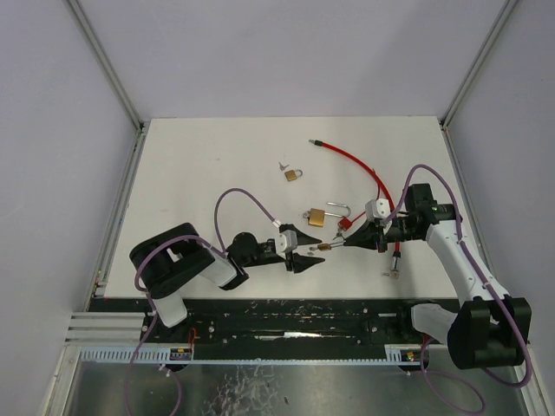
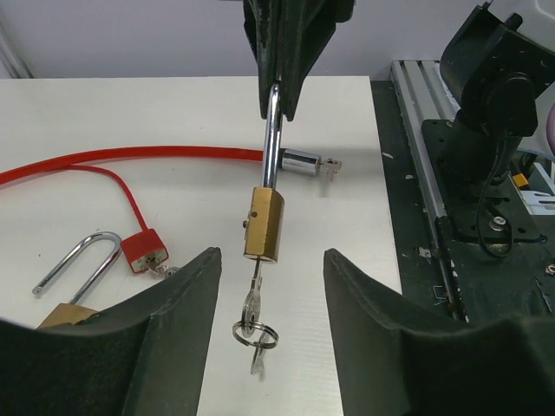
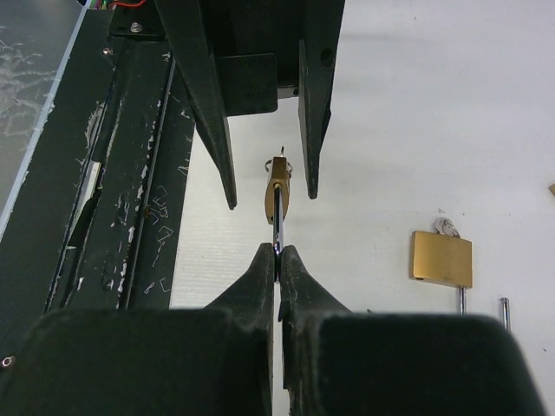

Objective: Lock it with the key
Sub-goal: Lock the lock.

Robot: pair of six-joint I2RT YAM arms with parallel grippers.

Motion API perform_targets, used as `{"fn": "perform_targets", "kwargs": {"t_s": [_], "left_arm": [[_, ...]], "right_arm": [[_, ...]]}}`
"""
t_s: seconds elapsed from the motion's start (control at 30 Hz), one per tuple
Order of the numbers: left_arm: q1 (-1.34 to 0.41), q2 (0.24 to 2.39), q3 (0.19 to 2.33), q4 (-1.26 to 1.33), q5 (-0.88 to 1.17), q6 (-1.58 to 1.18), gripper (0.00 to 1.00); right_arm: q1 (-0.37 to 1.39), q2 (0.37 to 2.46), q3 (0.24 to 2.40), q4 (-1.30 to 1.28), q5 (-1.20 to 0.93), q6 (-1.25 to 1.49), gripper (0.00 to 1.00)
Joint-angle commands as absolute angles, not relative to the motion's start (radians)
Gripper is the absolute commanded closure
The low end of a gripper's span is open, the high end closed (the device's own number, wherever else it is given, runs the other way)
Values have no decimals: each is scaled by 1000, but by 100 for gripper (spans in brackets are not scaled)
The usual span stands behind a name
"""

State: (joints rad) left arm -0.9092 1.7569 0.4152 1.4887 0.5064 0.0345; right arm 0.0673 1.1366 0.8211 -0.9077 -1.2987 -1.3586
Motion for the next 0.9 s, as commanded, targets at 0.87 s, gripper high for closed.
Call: {"fn": "perform_targets", "kwargs": {"t_s": [0.87], "left_arm": [[-919,1769,464,1496,492,81,78]], "right_arm": [[102,1149,813,-877,-1316,-1354,100]]}}
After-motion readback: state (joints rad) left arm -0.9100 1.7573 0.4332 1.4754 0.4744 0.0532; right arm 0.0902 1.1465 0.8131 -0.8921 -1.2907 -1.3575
